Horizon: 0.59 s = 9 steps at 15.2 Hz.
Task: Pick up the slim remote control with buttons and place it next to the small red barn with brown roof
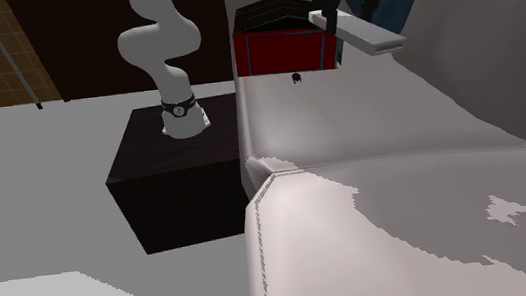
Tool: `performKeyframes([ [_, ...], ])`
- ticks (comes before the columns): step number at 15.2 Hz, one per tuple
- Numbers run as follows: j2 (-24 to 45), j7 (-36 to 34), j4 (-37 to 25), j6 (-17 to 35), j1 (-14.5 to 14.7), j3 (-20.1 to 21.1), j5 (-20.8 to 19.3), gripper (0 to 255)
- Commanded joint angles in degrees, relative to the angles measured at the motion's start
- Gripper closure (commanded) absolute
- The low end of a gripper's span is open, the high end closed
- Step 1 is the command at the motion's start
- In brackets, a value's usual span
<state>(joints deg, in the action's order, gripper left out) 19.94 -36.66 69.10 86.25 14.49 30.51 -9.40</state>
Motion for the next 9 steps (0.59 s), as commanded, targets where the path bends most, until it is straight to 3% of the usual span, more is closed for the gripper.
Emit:
performKeyframes([
  [1, -2.2, -0.6, 2.5, 0.5, -0.3, 0.4, 1.0, 255],
  [9, -18.7, -3.6, 22.2, 5.9, -1.3, 2.8, 9.3, 255],
])
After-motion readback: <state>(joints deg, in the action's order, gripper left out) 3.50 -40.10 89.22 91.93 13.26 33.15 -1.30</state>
